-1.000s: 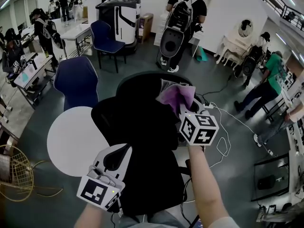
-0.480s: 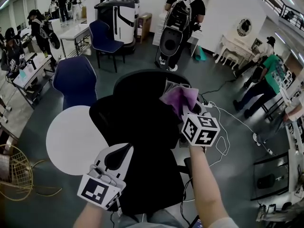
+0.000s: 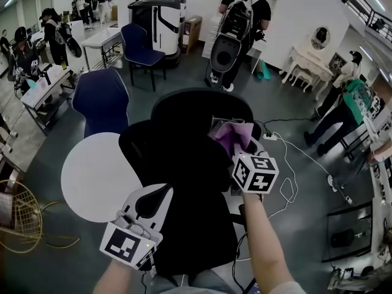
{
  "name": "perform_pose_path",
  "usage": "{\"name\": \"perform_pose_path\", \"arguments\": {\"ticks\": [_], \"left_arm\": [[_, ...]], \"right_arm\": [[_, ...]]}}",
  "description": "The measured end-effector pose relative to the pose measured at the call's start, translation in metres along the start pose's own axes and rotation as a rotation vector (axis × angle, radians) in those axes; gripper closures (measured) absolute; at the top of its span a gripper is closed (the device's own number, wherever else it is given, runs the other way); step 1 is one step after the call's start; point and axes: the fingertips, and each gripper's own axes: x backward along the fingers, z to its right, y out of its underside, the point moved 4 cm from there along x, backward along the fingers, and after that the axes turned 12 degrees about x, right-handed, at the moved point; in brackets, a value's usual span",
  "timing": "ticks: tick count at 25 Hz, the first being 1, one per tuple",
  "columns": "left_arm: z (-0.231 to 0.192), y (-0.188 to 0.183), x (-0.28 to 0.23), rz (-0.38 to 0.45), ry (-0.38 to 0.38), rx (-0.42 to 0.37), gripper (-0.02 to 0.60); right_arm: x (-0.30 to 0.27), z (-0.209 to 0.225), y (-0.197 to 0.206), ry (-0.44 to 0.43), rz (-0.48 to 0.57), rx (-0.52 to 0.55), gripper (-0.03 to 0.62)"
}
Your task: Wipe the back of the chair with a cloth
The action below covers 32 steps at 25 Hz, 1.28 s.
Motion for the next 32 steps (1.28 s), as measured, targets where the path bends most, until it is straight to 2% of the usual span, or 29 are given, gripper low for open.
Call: {"name": "perform_pose_path", "arguments": {"ticks": [17,32], "left_arm": [[-0.024,-0.003,0.028,0.015,-0.067,-0.013,0.571],[-0.036,-0.013,0.056,0.023,-0.115,-0.023,0.571]], "right_arm": [[-0.029,-0.087,-0.018,-0.136,0.031,0.012,0.545],[-0.029,-0.161,-0.034,-0.254,0.065,0.014,0.545]]}}
